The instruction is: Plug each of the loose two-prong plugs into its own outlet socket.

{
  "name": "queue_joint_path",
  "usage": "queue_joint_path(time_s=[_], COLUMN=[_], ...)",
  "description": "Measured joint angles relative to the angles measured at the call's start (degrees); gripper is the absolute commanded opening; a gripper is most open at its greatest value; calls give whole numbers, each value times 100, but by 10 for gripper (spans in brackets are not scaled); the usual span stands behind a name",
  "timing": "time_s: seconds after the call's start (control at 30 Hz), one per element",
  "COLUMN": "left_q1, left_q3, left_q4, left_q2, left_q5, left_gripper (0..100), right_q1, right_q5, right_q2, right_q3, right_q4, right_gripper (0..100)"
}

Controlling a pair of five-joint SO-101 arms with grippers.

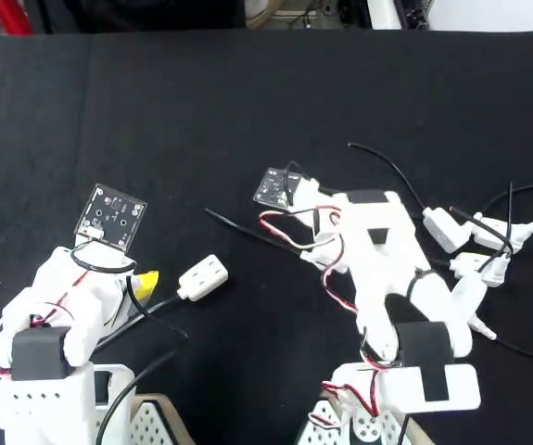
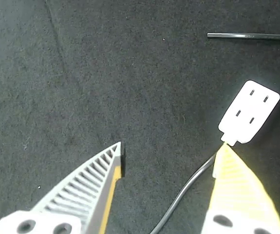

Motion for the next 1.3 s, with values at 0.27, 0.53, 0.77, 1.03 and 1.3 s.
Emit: queue_joint_path(time_s=[0.27, 0.53, 0.77, 1.03, 1.3], left_q1=[0, 0, 0, 0, 0], left_q3=[0, 0, 0, 0, 0], left_q4=[0, 26, 114, 176, 176], left_q2=[0, 0, 0, 0, 0], left_q5=[0, 0, 0, 0, 0], left_gripper=[300, 300, 300, 300, 300], right_q1=[-53, -229, -378, -571, -879], right_q5=[79, 79, 18, -563, -923], right_q2=[114, -563, -897, -1354, -1890], right_q3=[-53, 527, 993, 1020, 941], right_q4=[246, 563, 422, 1020, 1837], right_gripper=[177, 177, 177, 177, 177])
